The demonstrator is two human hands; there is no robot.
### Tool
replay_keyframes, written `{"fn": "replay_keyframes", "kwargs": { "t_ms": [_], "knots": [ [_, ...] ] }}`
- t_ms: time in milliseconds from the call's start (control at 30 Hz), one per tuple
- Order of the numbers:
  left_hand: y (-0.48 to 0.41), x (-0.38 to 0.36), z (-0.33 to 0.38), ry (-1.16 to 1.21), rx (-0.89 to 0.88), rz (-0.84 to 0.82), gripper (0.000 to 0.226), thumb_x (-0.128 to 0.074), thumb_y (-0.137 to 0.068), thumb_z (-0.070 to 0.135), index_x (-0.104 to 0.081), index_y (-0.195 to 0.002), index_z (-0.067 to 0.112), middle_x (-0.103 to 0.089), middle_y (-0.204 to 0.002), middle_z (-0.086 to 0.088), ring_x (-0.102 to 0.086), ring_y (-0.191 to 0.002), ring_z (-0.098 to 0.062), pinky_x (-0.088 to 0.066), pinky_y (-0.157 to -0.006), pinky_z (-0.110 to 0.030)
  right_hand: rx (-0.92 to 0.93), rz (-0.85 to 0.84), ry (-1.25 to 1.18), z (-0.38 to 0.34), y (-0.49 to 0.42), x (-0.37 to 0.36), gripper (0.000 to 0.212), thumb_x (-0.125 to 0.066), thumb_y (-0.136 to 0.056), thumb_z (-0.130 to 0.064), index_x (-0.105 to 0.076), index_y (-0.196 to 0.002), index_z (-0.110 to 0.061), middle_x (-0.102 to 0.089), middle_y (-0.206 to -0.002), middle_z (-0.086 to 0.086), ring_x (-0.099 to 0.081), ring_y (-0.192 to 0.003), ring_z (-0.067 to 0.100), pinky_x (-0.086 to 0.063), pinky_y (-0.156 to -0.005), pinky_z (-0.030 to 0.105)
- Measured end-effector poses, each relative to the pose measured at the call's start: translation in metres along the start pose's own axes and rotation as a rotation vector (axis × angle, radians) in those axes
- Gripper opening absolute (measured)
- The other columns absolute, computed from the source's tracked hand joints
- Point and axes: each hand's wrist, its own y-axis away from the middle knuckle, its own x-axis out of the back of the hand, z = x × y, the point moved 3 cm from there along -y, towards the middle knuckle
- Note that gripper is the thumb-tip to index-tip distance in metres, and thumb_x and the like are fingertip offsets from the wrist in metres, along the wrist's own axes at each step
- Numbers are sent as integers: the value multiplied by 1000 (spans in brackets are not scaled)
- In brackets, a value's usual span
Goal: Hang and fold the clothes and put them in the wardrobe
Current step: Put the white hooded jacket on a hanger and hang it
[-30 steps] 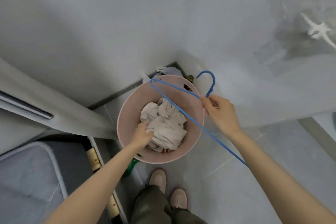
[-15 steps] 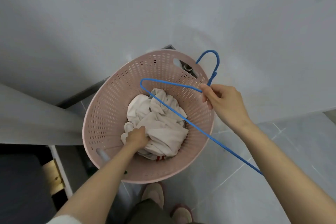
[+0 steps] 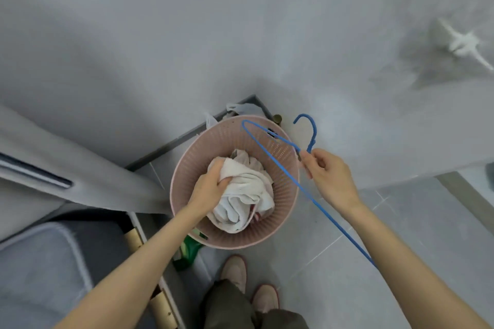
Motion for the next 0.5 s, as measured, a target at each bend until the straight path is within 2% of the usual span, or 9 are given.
{"fn": "replay_keyframes", "kwargs": {
  "t_ms": [67,200,333,433,500],
  "knots": [
    [14,25,36,40,-76,-20,16,-52,-94,18,-48,-107,25,-61,-95,10,-56,-82,-3,-39,-69,-21,-14,-36,-23,-26,11,17,28,-53,-95,-34,-57,-72,-18,-58,-63,0,-46,-52,2,-34,-54,19],
    [49,94,135,107,-194,-51,28,-54,-91,15,-54,-111,35,-62,-101,25,-56,-92,8,-41,-78,-9,34,-114,-83,-99,48,71,13,-62,-90,-24,-52,-83,-19,-59,-74,-11,-49,-56,-9,-36,-56,9],
    [83,153,240,150,-310,-99,36,-56,-89,16,-57,-105,49,-63,-103,26,-58,-97,9,-42,-81,-8,137,-244,-90,-159,82,120,41,-69,-80,-8,-34,-90,-28,-59,-112,-16,-47,-60,-18,-34,-60,12],
    [106,188,312,137,-400,-147,34,-57,-90,13,-59,-96,46,-64,-93,21,-58,-86,10,-44,-74,-8,194,-315,-115,-203,101,153,50,-71,-77,-5,-28,-91,-28,-52,-119,-28,-44,-54,-2,-42,-59,15],
    [123,207,354,133,-448,-175,26,-58,-88,14,-60,-89,40,-61,-81,22,-55,-75,8,-43,-69,-11,219,-325,-115,-234,112,174,50,-72,-77,-10,-30,-98,-26,-53,-122,-24,-45,-60,4,-48,-69,28]
  ]
}}
